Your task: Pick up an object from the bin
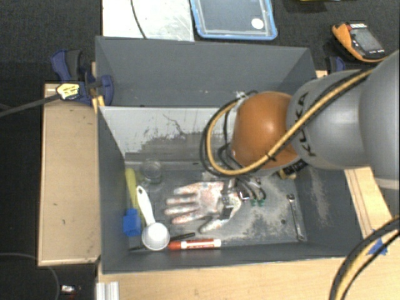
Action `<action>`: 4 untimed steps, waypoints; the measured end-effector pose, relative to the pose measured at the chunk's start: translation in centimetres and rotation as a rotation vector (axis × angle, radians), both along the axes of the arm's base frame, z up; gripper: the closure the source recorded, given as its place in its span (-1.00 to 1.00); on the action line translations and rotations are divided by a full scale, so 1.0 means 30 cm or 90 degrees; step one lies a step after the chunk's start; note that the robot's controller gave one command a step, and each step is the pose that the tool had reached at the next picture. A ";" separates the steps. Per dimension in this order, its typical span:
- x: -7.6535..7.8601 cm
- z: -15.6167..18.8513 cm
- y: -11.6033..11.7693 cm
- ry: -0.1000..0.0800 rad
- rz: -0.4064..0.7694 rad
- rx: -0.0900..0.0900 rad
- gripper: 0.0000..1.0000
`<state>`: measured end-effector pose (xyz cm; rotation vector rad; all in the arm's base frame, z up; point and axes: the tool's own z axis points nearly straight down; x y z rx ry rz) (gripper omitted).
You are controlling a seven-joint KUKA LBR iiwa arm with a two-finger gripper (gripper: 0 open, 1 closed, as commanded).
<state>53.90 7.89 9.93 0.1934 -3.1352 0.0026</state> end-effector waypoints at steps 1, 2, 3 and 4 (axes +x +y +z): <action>0.032 -0.083 -0.013 -0.010 0.044 0.005 -1.00; 0.039 -0.092 0.013 -0.008 0.097 0.003 1.00; 0.039 -0.091 0.013 -0.008 0.097 0.003 1.00; 0.034 -0.008 0.013 -0.005 0.094 0.003 1.00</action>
Offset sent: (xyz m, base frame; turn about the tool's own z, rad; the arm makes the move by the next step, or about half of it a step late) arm 0.0101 0.0039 -0.0293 -0.1577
